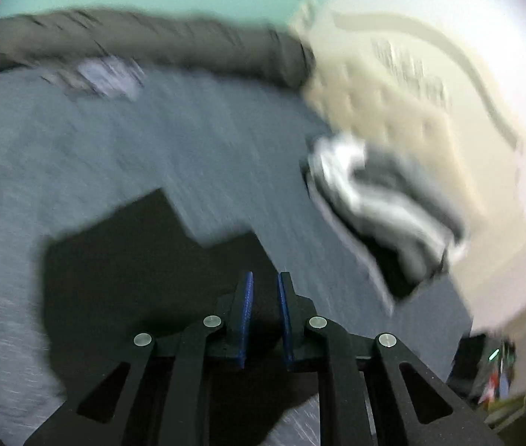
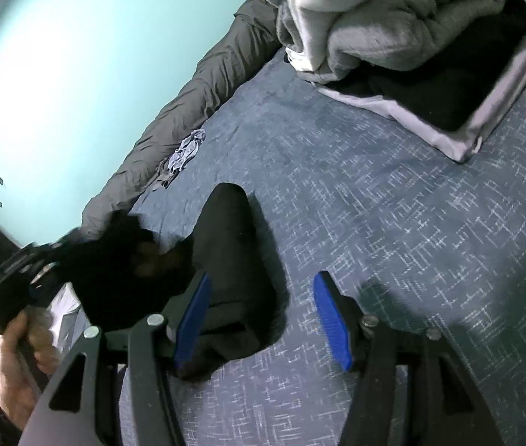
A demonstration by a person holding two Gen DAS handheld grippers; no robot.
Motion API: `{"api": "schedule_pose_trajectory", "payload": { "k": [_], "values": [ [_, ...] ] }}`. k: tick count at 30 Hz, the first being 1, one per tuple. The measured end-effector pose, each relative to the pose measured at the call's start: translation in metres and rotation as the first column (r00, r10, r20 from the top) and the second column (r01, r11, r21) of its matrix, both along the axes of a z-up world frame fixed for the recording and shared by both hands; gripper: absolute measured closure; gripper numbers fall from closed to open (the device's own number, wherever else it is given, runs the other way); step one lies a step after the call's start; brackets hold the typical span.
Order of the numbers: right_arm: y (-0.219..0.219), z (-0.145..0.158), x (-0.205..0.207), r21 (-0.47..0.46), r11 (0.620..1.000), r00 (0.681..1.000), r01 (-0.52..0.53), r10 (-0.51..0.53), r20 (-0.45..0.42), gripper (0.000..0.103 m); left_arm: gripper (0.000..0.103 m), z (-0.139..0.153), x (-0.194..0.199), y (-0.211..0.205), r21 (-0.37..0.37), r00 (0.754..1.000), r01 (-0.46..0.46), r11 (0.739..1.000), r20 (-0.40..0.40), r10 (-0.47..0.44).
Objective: Fold clothes
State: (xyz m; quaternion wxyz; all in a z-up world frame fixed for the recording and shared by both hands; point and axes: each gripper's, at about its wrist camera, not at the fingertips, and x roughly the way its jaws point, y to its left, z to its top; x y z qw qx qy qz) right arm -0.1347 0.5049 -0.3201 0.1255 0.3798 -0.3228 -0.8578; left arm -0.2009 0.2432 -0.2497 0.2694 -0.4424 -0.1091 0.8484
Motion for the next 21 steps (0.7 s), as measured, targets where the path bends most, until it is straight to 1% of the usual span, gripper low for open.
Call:
{"api": "schedule_pose_trajectory", "payload": {
  "k": [2, 4, 6, 7, 8, 10, 11, 12, 14, 17, 21],
  "values": [
    [0.002, -0.005, -0.002, -0.009, 1.0, 1.0, 0.002, -0.001, 0.016, 0.045, 0.103, -0.021, 0.003, 0.017, -0.024, 0.999, 0.03, 0.999, 0.044, -0.029],
    [0.001, -0.007, -0.002, -0.018, 1.0, 1.0, -0.012, 0.012, 0.023, 0.045, 0.103, -0.025, 0.007, 0.011, -0.025, 0.999, 0.012, 1.0, 0.043, -0.011],
    [-0.002, -0.006, -0.003, -0.015, 1.0, 0.999, -0.028, 0.028, 0.018, 0.045, 0.102, -0.024, 0.007, -0.003, -0.012, 0.998, -0.009, 1.0, 0.066, 0.01],
    [-0.004, -0.005, -0.004, -0.014, 0.999, 0.999, -0.034, 0.034, 0.014, 0.045, 0.098, -0.02, 0.007, -0.01, -0.012, 0.998, -0.021, 1.0, 0.064, 0.021],
    [-0.006, -0.004, -0.005, -0.014, 0.999, 0.999, -0.04, 0.04, 0.01, 0.045, 0.09, -0.016, 0.007, -0.018, -0.013, 0.998, -0.033, 0.999, 0.06, 0.034],
    [-0.009, -0.001, -0.006, -0.014, 0.999, 0.999, -0.044, 0.044, -0.001, 0.045, 0.082, 0.0, 0.011, -0.037, 0.004, 0.998, -0.05, 0.999, 0.032, 0.05],
    [-0.011, 0.0, -0.007, -0.014, 0.999, 0.999, -0.046, 0.046, -0.007, 0.045, 0.079, 0.008, 0.013, -0.048, 0.01, 0.998, -0.065, 0.998, 0.016, 0.065],
    [-0.013, 0.002, -0.007, -0.013, 0.999, 0.999, -0.048, 0.047, -0.014, 0.045, 0.077, 0.015, 0.015, -0.059, 0.003, 0.997, -0.081, 0.997, -0.002, 0.081],
    [-0.02, 0.006, -0.009, -0.011, 0.998, 0.997, -0.064, 0.063, -0.036, 0.045, 0.071, 0.028, 0.02, -0.082, -0.015, 0.993, -0.114, 0.993, -0.038, 0.114],
    [-0.034, 0.007, -0.012, -0.025, 0.995, 0.994, -0.1, 0.099, -0.046, 0.045, 0.067, 0.025, 0.021, -0.11, -0.041, 0.988, -0.153, 0.987, -0.037, 0.152],
    [-0.054, 0.004, -0.019, -0.073, 0.986, 0.988, -0.148, 0.146, -0.041, 0.044, 0.067, 0.005, 0.022, -0.137, -0.056, 0.981, -0.193, 0.98, 0.003, 0.193]
  ]
}}
